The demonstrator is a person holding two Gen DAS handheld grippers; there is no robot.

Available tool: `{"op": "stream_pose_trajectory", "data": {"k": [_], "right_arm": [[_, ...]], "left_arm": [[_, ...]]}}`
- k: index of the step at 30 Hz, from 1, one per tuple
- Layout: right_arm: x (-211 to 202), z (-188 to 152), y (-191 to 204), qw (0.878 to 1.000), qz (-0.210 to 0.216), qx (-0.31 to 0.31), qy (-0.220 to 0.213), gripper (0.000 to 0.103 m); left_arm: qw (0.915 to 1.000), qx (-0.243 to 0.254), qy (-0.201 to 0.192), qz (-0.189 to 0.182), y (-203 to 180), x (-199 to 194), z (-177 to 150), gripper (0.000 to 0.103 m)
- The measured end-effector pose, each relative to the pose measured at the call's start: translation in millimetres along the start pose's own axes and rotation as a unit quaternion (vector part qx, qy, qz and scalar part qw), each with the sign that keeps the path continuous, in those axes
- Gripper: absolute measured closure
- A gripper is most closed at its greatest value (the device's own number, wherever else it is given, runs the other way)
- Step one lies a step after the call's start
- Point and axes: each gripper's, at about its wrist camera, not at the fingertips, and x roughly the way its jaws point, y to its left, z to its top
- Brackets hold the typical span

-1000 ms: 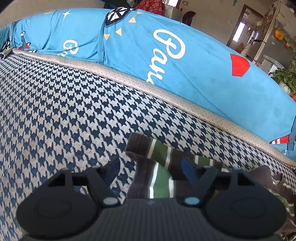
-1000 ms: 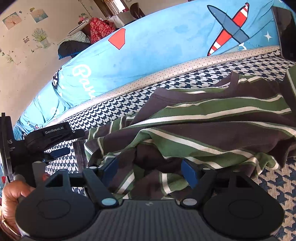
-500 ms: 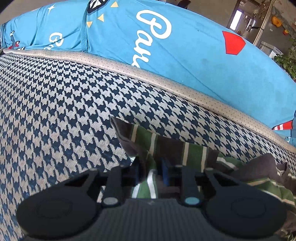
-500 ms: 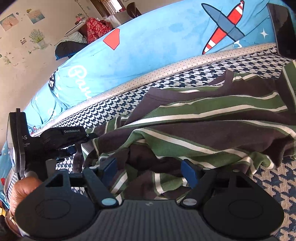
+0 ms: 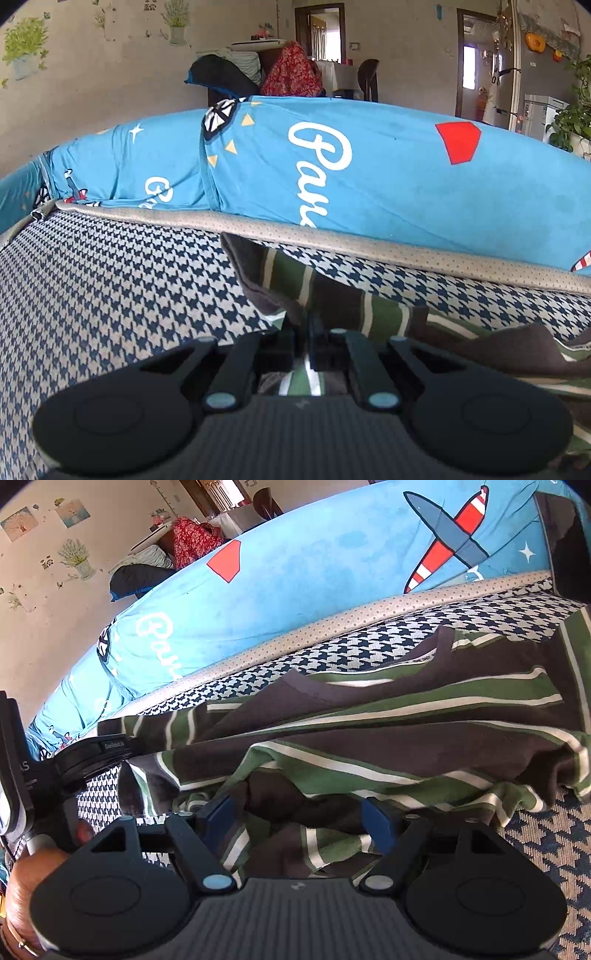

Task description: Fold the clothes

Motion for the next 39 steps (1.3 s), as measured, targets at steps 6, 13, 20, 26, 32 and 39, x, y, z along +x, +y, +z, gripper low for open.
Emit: {"op": "stream_pose_trajectory", "data": {"k": [6,13,20,26,32,39], "right_arm": [[1.3,-1.0,5.3,1.0,0.007,-0.009,0.003,0.028],[2.2,-6.1,17.2,0.999,0.018,-0.045,0.009,0.028],[2.9,-5.9,19.1,0.998,0.017,-0.052,0.01,0.028],[-0.1,3.5,15.8,0.999,0.017,-0.048,-0.009,0.028],[0.1,18.4,9.9,0.998,0.003,-0.05,-0.042,0.028],[9.9,39.0,-1.4,0.995,-0.021,-0.058,-0.078,0.028]], "left_arm": [[0.9975,-0.006,-0.045,0.053,30.7,-9.5,14.7,0.097],[0.9902,-0.05,-0.029,0.127,79.1,5.8,24.4,0.098],[0.9863,-0.111,0.029,0.119,101.7,16.5,15.9,0.073],[0.9945,-0.097,0.015,0.034,86.4,5.3,19.3,0.056],[0.9965,-0.042,0.034,-0.065,43.9,11.4,12.8,0.046],[0.9921,-0.037,0.055,-0.106,18.6,23.4,10.4,0.038]]}}
